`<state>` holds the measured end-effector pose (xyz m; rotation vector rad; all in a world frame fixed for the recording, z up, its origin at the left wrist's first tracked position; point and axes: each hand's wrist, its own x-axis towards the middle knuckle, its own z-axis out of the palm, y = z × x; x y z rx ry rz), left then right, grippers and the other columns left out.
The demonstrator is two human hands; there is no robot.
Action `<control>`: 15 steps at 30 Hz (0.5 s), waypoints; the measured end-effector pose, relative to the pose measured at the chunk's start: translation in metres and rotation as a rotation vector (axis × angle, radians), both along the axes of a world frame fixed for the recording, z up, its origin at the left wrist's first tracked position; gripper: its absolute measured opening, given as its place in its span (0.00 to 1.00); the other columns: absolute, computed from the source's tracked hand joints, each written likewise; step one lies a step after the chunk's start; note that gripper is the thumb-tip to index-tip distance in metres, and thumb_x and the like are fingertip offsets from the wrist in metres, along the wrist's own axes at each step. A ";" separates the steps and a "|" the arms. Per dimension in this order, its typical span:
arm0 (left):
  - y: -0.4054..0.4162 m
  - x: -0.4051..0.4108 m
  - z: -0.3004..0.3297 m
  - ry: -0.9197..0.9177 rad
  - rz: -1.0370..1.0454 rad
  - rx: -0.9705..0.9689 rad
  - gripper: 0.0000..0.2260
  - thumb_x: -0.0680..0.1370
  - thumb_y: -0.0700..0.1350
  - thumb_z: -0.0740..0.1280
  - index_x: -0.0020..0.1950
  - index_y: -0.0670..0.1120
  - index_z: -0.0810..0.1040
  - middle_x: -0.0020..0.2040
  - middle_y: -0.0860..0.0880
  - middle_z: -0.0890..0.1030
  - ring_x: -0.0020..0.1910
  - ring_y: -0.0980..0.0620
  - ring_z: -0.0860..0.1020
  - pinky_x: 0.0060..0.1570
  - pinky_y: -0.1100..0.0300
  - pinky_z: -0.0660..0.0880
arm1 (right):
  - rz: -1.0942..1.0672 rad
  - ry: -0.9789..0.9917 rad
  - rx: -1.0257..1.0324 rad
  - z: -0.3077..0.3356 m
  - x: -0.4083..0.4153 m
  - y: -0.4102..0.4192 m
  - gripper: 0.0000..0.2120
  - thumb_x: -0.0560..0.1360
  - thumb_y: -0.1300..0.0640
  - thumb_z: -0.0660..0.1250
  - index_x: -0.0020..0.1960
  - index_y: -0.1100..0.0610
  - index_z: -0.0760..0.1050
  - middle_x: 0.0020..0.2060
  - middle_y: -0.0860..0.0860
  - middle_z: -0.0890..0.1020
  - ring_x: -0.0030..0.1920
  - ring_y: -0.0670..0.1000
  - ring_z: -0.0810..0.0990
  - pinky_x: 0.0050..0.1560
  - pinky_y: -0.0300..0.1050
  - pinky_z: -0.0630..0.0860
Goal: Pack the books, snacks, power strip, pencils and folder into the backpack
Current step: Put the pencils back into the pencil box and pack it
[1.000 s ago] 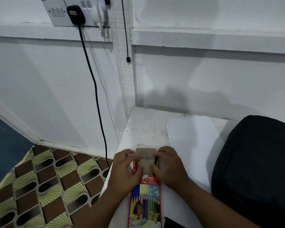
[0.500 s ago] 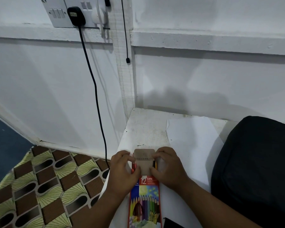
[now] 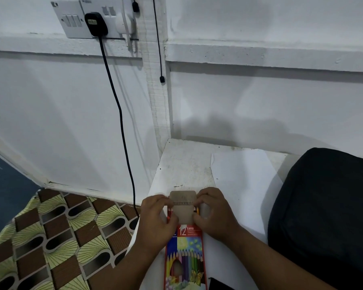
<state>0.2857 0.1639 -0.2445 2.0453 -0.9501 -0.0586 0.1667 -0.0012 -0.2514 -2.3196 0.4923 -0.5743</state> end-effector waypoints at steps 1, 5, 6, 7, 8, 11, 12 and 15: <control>0.000 0.000 0.002 -0.009 -0.003 -0.003 0.11 0.70 0.53 0.66 0.48 0.50 0.81 0.50 0.57 0.80 0.55 0.62 0.72 0.58 0.75 0.61 | 0.004 0.005 0.008 0.001 0.000 -0.001 0.10 0.65 0.48 0.71 0.42 0.53 0.79 0.48 0.46 0.78 0.52 0.42 0.74 0.54 0.27 0.68; -0.001 -0.002 0.002 0.002 0.057 0.012 0.16 0.70 0.51 0.69 0.56 0.48 0.79 0.53 0.57 0.76 0.54 0.58 0.70 0.55 0.64 0.67 | 0.044 0.062 0.034 0.007 0.000 -0.004 0.11 0.64 0.50 0.72 0.44 0.52 0.77 0.48 0.46 0.77 0.52 0.42 0.73 0.54 0.29 0.67; -0.002 -0.003 0.000 0.010 0.092 0.022 0.19 0.70 0.51 0.70 0.59 0.47 0.78 0.55 0.56 0.75 0.56 0.59 0.69 0.56 0.61 0.68 | 0.043 0.084 0.045 0.008 0.000 -0.006 0.13 0.64 0.51 0.72 0.47 0.53 0.77 0.48 0.46 0.77 0.53 0.42 0.72 0.54 0.31 0.68; -0.002 -0.003 -0.002 0.013 0.124 0.033 0.20 0.70 0.51 0.70 0.60 0.46 0.77 0.56 0.55 0.74 0.57 0.58 0.68 0.57 0.59 0.68 | 0.038 0.108 0.061 0.012 -0.001 -0.007 0.15 0.65 0.51 0.73 0.49 0.53 0.76 0.49 0.46 0.76 0.53 0.42 0.73 0.54 0.33 0.69; -0.003 -0.003 -0.004 0.008 0.144 0.042 0.21 0.70 0.52 0.70 0.60 0.45 0.77 0.56 0.53 0.75 0.57 0.57 0.68 0.58 0.58 0.68 | 0.032 0.135 0.087 0.016 -0.002 -0.006 0.16 0.66 0.52 0.74 0.52 0.52 0.76 0.50 0.46 0.77 0.53 0.42 0.73 0.55 0.34 0.69; -0.004 -0.001 -0.007 -0.042 0.151 0.067 0.16 0.72 0.55 0.66 0.52 0.45 0.77 0.50 0.50 0.77 0.52 0.50 0.73 0.55 0.63 0.63 | 0.012 0.183 0.143 0.028 -0.010 0.004 0.20 0.71 0.51 0.74 0.61 0.52 0.74 0.56 0.44 0.77 0.56 0.41 0.74 0.56 0.27 0.66; -0.005 -0.001 -0.007 -0.053 0.152 0.069 0.14 0.72 0.55 0.65 0.49 0.46 0.77 0.48 0.50 0.77 0.49 0.49 0.74 0.53 0.64 0.61 | -0.027 0.178 0.129 0.028 -0.014 0.010 0.22 0.72 0.50 0.73 0.63 0.52 0.73 0.58 0.43 0.76 0.58 0.41 0.72 0.57 0.25 0.64; -0.004 -0.001 -0.004 -0.056 0.156 0.075 0.14 0.72 0.56 0.63 0.45 0.45 0.79 0.46 0.49 0.77 0.47 0.48 0.75 0.52 0.65 0.59 | -0.220 0.187 0.005 0.021 -0.031 0.029 0.23 0.73 0.44 0.69 0.66 0.53 0.73 0.62 0.45 0.74 0.64 0.44 0.69 0.66 0.32 0.63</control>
